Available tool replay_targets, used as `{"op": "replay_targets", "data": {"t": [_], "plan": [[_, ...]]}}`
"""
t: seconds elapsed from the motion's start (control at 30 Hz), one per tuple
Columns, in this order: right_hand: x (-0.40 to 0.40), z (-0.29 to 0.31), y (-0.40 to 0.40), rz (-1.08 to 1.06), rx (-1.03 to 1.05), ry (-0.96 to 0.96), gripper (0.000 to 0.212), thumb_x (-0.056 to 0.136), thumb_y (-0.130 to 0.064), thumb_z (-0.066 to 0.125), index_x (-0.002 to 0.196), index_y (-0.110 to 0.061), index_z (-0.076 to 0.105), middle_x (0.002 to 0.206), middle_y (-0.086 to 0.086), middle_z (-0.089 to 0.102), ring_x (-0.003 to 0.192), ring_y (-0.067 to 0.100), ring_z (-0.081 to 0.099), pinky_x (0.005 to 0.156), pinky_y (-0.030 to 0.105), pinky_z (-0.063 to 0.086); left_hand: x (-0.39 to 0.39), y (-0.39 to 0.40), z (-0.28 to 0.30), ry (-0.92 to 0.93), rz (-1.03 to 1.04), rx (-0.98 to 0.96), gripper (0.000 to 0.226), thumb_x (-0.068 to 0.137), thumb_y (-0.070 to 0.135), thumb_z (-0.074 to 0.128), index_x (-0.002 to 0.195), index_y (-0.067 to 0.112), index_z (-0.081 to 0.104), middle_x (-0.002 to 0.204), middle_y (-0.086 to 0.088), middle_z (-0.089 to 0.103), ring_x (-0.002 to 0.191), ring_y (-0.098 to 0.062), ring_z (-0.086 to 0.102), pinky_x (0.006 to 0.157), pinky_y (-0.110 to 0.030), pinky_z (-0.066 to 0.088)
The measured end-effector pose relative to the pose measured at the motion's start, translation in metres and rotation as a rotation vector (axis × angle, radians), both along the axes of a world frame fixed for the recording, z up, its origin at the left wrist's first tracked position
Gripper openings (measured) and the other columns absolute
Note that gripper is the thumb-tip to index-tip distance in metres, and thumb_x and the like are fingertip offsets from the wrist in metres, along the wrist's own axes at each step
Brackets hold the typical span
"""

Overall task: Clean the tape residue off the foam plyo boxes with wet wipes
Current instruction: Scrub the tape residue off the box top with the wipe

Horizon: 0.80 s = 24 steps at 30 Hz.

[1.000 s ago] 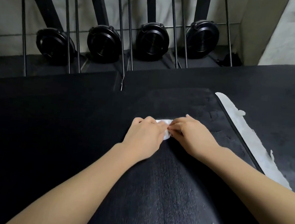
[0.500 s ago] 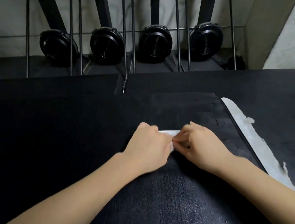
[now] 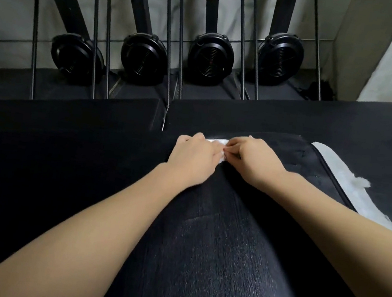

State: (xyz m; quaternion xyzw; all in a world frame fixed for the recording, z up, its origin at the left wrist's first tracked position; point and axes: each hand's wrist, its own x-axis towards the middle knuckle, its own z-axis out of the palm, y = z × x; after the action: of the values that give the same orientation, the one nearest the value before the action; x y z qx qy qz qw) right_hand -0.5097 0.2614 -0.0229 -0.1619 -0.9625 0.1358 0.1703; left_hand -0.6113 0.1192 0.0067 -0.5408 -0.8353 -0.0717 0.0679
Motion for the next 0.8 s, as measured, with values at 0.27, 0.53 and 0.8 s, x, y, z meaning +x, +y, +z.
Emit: {"op": "replay_targets", "data": {"t": [0.27,0.53,0.8], "plan": [[-0.046,0.003,0.024,-0.107,-0.068,-0.067,0.043,0.085,-0.044,0.040,0.090,-0.020,0.077,0.096,0.000,0.071,0.083,0.027,0.063,0.076,0.042,0.056,-0.035,0.035,-0.004,-0.118,0.096,-0.025,0.037,0.105,0.032,0.033,0.112,0.030,0.069,0.083,0.010,0.049,0.100,-0.018,0.043,0.089,-0.036,0.027],[0.034,0.003,-0.021,0.048,0.073,-0.096,0.047,0.090,-0.051,0.035,0.090,-0.028,0.076,0.091,-0.010,0.072,0.078,0.019,0.060,0.078,0.037,0.051,0.019,-0.034,-0.001,-0.039,-0.126,0.034,0.038,0.101,0.041,0.040,0.089,0.025,0.072,0.054,0.009,0.034,0.079,-0.018,0.043,0.084,-0.041,0.044],[0.001,0.002,-0.002,0.014,0.065,-0.070,0.051,0.089,-0.048,0.032,0.095,-0.023,0.077,0.096,-0.006,0.072,0.087,0.023,0.065,0.091,0.039,0.051,-0.009,-0.009,-0.009,-0.082,-0.038,0.059,0.035,0.103,0.040,0.034,0.118,0.036,0.066,0.075,0.008,0.051,0.098,-0.018,0.050,0.094,-0.035,0.036]]}}
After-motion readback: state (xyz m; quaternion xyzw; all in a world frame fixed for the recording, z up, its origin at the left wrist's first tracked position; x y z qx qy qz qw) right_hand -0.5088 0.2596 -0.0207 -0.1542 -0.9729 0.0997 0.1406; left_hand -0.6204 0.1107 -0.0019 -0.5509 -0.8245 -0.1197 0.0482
